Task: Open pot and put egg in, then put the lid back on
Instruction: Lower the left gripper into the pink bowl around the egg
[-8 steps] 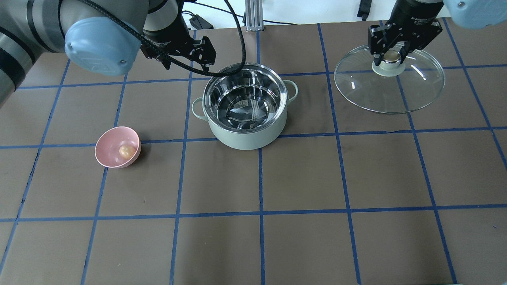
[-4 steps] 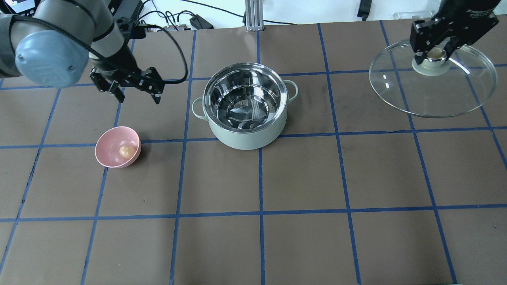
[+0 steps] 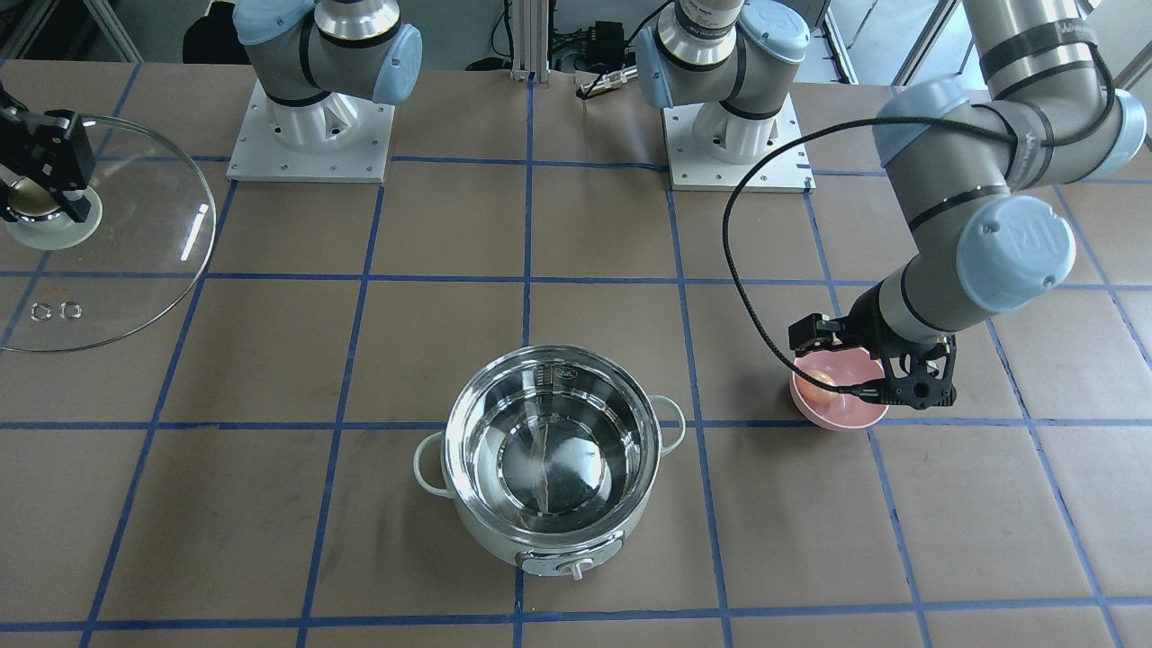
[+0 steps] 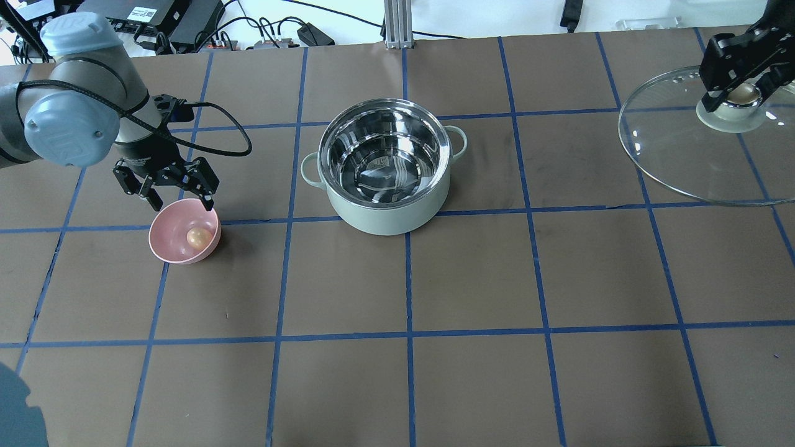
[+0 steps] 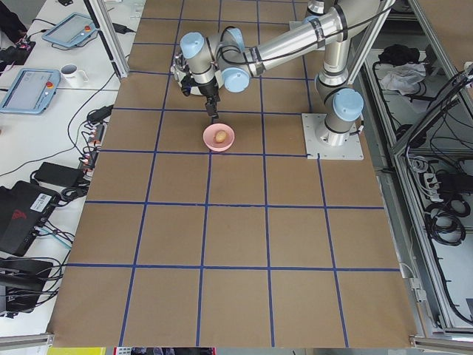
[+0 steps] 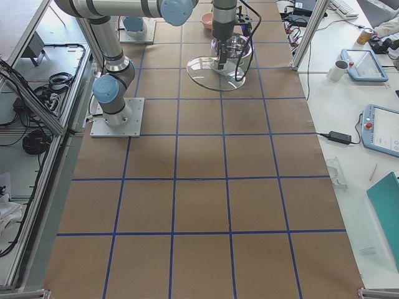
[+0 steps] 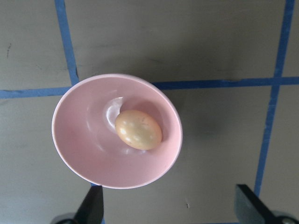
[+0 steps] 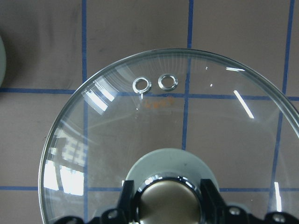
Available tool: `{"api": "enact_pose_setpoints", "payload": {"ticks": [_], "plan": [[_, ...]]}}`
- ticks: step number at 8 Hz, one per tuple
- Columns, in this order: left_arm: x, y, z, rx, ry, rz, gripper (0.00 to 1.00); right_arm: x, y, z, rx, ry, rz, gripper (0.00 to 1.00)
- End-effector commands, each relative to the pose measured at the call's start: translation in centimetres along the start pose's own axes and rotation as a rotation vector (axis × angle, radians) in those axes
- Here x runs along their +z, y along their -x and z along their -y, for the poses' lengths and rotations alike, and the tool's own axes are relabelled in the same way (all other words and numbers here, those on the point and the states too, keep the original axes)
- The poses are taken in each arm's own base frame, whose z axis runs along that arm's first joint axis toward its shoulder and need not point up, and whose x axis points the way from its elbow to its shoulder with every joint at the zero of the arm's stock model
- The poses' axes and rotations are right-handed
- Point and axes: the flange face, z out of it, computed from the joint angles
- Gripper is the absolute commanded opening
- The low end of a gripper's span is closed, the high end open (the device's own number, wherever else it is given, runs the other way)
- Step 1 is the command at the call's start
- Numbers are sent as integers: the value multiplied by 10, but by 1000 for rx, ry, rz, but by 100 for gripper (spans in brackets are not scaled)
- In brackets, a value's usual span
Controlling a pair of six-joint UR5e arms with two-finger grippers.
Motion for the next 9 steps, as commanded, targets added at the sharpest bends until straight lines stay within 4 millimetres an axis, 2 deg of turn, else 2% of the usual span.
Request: {"api": "enact_pose_setpoints", "payload": {"ticks": [1,2,3,5,6,8,9], "plan": [[52,39,21,16,89,-10,97,4,0,-1,-7,9,14,0],[64,46,24,19,83,-12,96,8,0,-2,-6,17,15,0],[80,46,24,18,68,-6,94,8,-1,-2,-7,18,4,0],[98,43,23,19,80,-13,94,9,-2,-1,-7,17,12,0],[109,44,29,19,84,-16,94,8,-2,-2,-21,14,11,0],[114,44,31,21,87,-21,93,9,-1,-2,-19,14,14,0],[116,43,31,21,88,-28,89,9,-1,-1,-21,14,14,0]]}}
